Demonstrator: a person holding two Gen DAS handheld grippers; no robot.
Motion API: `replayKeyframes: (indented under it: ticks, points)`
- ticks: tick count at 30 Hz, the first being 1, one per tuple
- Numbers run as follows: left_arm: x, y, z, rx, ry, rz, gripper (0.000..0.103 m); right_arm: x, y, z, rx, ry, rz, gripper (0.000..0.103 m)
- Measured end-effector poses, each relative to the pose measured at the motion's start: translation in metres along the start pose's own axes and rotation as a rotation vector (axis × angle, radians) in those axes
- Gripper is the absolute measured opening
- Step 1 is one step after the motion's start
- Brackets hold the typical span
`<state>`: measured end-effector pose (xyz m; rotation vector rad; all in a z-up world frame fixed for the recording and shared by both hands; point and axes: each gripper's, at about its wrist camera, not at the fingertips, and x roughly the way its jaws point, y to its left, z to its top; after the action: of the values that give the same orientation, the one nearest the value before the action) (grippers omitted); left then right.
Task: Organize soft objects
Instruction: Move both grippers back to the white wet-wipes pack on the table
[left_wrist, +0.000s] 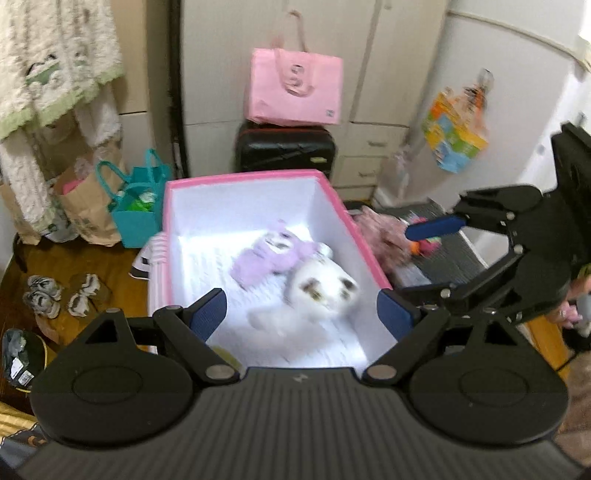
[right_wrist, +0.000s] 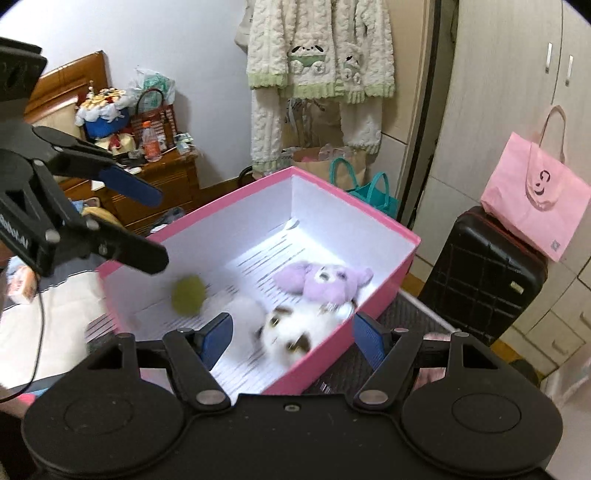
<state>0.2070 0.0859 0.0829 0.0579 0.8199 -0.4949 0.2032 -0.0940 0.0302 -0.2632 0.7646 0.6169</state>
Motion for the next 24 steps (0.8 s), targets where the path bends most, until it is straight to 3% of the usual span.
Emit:
replayKeyframes:
  ticks: [11,18,24]
  points:
    - [-0.033,-0.078,-0.043,0.191,-0.006,-0.035,0.089,-0.070,0.032,-0.048,0.007,-0.041,-0.046,0.076]
    - [-0.026,-0.132,-0.063,0.323,-0.022,-0.075,0.089,-0.094,0.030,-0.089,0.071,-0.061,-0.094,0.076]
    - [-0.006,-0.161,-0.073,0.363,-0.055,-0.106,0.089,-0.103,0.017,-0.124,0.152,-0.066,-0.109,0.076]
